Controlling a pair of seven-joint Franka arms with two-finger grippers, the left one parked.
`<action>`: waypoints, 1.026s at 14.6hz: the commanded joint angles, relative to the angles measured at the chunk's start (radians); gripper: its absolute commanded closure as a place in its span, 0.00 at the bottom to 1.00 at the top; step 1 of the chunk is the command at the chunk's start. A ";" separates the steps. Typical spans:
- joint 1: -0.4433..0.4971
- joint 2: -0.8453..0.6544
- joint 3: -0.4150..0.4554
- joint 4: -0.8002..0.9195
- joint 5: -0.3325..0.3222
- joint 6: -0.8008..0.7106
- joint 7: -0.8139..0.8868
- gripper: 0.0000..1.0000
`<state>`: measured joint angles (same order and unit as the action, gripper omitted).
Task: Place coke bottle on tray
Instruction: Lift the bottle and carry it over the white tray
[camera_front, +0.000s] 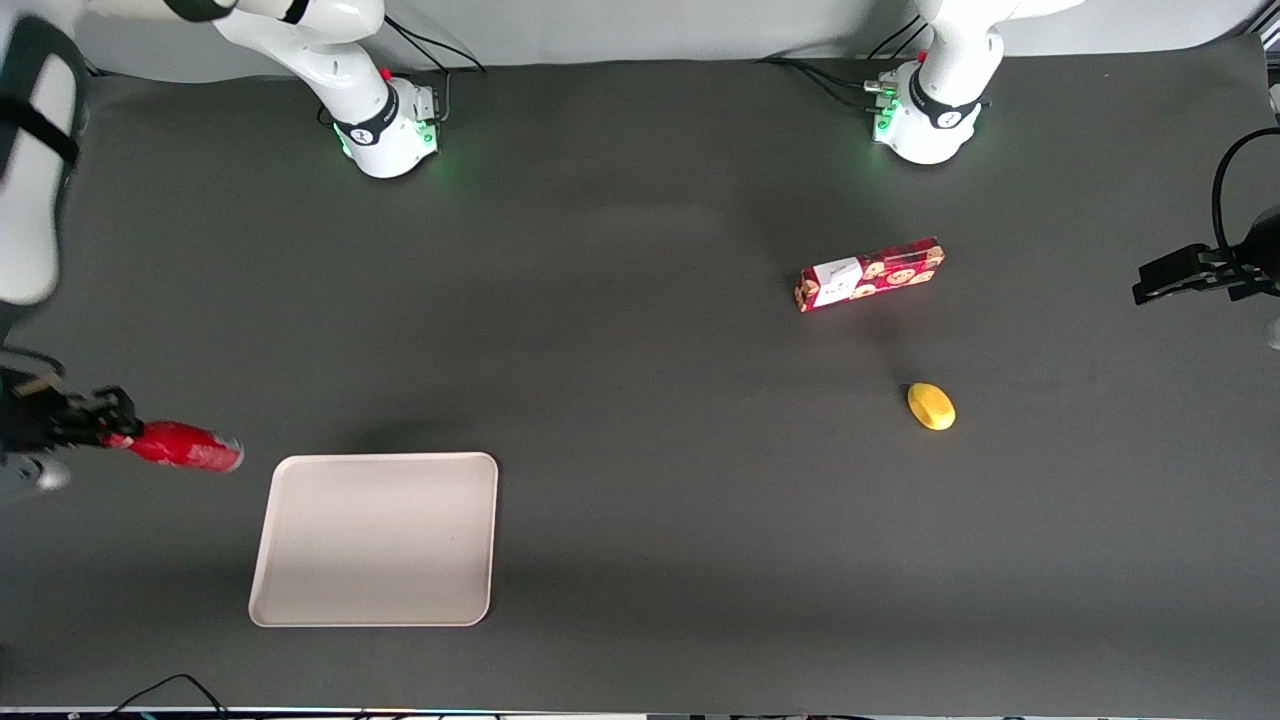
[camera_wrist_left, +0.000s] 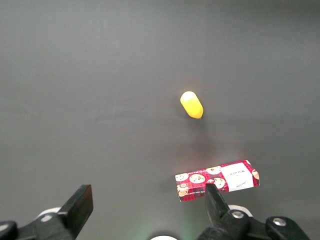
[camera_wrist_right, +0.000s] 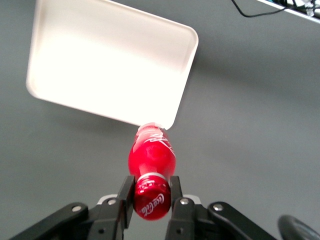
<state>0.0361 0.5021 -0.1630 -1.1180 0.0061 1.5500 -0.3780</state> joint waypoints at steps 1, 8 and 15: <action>0.005 0.123 -0.003 0.023 -0.018 0.108 0.121 1.00; 0.021 0.190 0.002 -0.089 0.009 0.292 0.209 1.00; 0.030 0.185 0.003 -0.148 0.005 0.375 0.252 0.00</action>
<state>0.0597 0.7162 -0.1595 -1.2498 0.0088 1.9126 -0.1757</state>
